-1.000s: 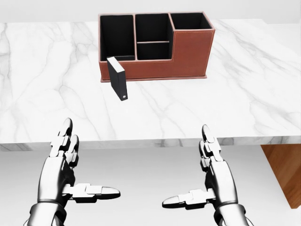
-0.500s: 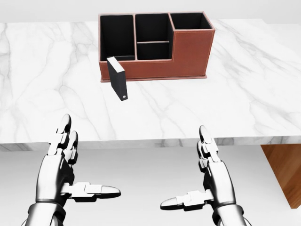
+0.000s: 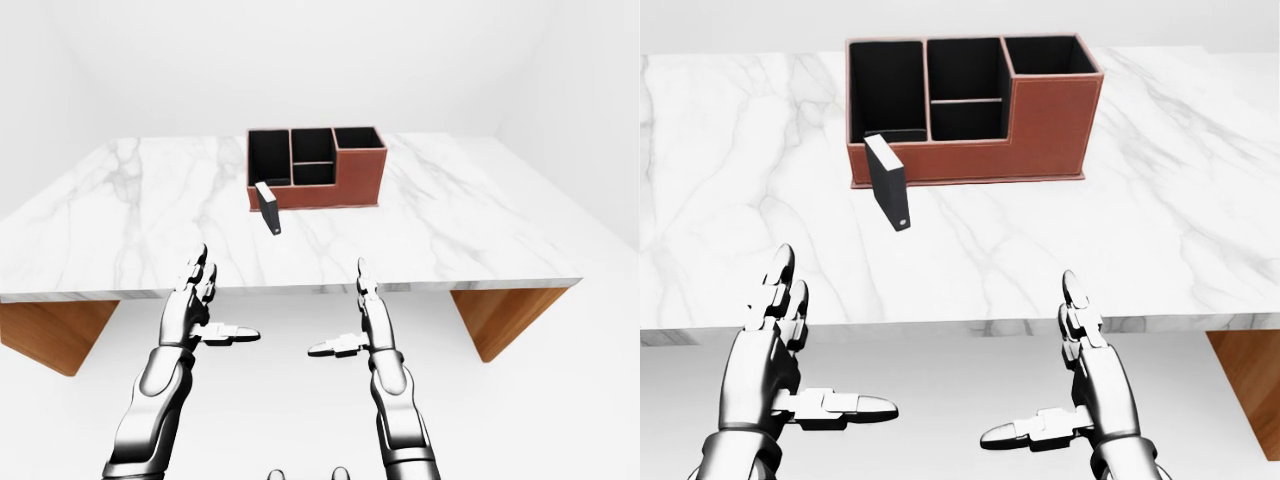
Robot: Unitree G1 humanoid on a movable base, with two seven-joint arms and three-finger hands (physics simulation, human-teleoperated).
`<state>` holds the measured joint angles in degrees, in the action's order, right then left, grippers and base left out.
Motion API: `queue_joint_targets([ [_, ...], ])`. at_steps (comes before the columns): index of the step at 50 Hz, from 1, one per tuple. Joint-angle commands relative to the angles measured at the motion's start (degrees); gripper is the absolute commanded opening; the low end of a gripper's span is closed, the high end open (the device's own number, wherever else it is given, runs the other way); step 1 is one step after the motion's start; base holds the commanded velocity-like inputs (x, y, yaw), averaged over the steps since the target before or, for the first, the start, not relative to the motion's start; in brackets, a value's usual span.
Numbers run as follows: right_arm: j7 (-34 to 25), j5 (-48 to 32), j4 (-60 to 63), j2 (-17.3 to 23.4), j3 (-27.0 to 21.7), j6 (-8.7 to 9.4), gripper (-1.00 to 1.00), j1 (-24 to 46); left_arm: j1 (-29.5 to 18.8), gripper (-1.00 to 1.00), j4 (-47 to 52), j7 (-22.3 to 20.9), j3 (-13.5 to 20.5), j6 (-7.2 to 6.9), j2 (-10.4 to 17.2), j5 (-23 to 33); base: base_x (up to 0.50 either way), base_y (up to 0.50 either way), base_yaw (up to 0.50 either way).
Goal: Pick up the book and place it in the right compartment of the caddy.
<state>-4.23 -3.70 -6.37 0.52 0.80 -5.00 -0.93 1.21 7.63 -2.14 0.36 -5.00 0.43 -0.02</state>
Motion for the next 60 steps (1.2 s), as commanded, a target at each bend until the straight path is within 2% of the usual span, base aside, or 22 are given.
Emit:
queue_joint_targets([
  [1, 0.1, -0.2, -0.1, 0.0, 0.0, 0.00, 1.00, -0.1, 0.1, 1.00, -0.2, -0.1, -0.1, 0.00, 0.0, 0.1, 0.24, 0.00, 0.00],
  [25, -0.2, -0.4, -1.6, 0.0, 0.1, 0.00, 1.00, 0.2, -0.2, 1.00, -1.1, -0.1, -0.1, 0.00, 0.0, 0.1, 0.30, 0.00, 0.00],
  [60, 0.1, -0.7, -1.9, -0.1, 0.3, 0.00, 1.00, 0.1, 0.2, 1.00, 0.0, -0.2, -0.5, 0.00, -0.1, 0.2, 0.46, 0.00, 0.00],
])
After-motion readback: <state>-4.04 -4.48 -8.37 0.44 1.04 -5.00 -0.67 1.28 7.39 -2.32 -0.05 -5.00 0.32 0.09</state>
